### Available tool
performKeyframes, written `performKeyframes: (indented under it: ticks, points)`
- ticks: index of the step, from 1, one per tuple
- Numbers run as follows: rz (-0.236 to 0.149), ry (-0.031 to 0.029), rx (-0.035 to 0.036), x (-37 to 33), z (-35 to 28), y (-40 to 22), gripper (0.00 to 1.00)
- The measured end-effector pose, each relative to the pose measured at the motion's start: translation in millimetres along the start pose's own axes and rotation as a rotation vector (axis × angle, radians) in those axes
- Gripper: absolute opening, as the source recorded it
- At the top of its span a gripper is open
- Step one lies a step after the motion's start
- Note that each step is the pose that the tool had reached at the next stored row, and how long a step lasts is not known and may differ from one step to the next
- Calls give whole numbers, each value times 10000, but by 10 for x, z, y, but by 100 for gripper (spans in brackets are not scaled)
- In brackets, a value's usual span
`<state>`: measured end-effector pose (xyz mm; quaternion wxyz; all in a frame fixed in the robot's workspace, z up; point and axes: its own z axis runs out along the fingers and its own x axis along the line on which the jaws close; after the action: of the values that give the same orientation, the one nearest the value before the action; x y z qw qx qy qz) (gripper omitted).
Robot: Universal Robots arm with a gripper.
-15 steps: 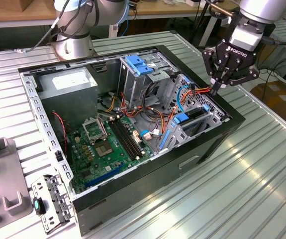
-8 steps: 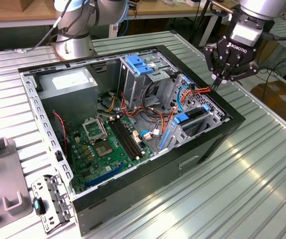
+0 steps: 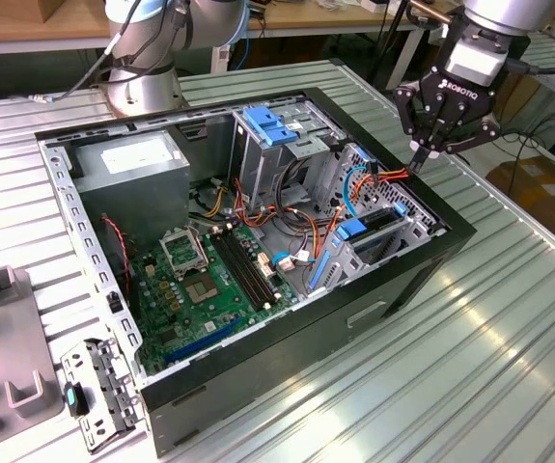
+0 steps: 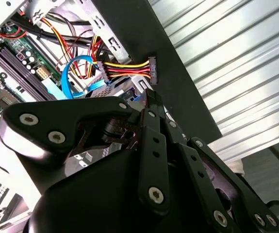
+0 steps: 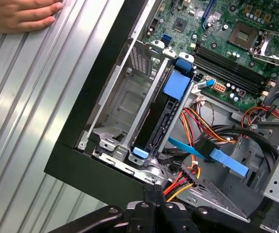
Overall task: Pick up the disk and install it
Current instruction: 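Insert the first disk wire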
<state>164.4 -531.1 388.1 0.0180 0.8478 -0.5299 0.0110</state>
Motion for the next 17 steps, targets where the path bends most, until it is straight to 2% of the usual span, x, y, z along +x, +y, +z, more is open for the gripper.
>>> performKeyframes:
  ticks: [2, 6, 11, 14, 17]
  points:
    - [-184, 3, 7, 0, 0, -1, 11]
    - [-1591, 30, 60, 0, 0, 0, 11]
    - [-2717, 51, 102, 0, 1, 0, 11]
    - [-3267, 62, 123, 0, 3, -2, 11]
    - [-3476, 72, 139, -10, 10, -21, 11]
